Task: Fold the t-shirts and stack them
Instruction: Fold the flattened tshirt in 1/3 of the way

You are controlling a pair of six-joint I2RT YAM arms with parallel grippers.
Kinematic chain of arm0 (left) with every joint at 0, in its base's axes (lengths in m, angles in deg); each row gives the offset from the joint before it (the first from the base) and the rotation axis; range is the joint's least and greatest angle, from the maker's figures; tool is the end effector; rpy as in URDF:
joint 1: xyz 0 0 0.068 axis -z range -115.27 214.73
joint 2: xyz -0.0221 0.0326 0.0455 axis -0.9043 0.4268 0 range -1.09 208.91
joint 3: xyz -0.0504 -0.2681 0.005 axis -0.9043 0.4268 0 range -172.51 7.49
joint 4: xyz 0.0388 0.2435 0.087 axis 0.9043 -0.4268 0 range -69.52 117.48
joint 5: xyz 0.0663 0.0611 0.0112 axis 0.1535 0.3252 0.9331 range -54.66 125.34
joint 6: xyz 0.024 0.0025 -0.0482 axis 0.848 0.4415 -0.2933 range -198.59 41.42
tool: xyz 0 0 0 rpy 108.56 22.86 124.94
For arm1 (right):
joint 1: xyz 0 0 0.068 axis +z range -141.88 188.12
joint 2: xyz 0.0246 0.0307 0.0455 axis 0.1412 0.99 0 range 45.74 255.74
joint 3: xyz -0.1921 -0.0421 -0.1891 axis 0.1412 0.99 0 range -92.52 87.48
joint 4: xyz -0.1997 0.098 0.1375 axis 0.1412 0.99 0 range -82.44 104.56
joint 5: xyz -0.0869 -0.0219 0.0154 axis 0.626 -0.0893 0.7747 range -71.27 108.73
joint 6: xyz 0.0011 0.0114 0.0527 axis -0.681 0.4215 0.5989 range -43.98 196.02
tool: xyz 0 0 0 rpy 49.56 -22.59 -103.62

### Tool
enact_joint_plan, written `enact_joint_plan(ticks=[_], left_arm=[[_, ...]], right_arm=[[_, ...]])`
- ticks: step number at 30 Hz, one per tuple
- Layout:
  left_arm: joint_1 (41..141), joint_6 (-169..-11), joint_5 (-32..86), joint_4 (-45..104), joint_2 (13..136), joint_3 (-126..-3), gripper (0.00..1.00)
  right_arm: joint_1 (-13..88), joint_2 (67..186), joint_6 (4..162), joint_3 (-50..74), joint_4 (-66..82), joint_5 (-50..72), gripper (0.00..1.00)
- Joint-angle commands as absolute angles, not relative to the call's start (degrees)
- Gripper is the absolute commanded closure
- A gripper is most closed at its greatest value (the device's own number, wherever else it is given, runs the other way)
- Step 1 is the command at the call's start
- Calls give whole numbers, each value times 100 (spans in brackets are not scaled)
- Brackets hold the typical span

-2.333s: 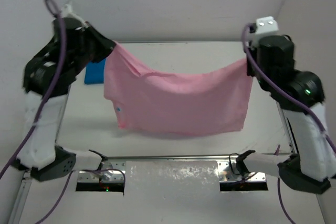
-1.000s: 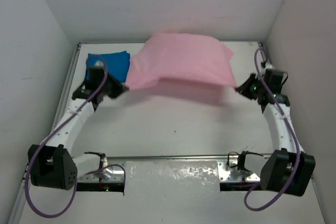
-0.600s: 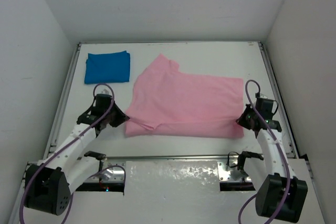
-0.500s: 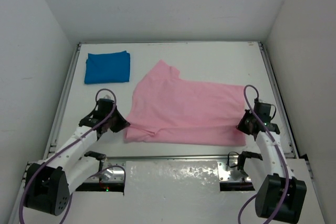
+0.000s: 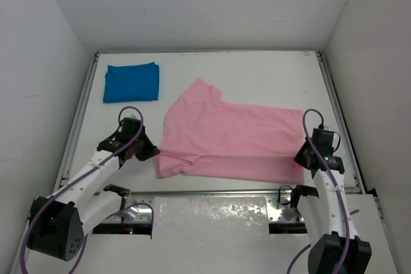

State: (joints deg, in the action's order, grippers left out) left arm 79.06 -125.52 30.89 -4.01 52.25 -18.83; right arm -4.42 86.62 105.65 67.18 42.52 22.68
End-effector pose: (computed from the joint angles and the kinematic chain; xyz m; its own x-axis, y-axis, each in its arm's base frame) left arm 0.1593 -0.0436 0.1742 -0.7731 -0.5543 -0.3084 -0.4083 0.8069 -0.4268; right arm 0.1292 -0.0313 0.1660 -0.5738 0.6329 -0.5198 0.6193 0.7506 0.2303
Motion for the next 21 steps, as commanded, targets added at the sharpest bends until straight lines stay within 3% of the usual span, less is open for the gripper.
enact_joint_plan(ticks=[1,9,21], left_arm=[[7950,-12464,3261,-4,5348,-2361,100],[7941,-12051,3665,102,6647,-3398,100],[7932,-11814,3341,919,7950,-3548,100]], right_arm=[[-428,8450,10616,6270,4271,2742,100],[-419,9143,10590,6190,4219,2945,100],[-428,10452,10652,6120,3595,2831,100]])
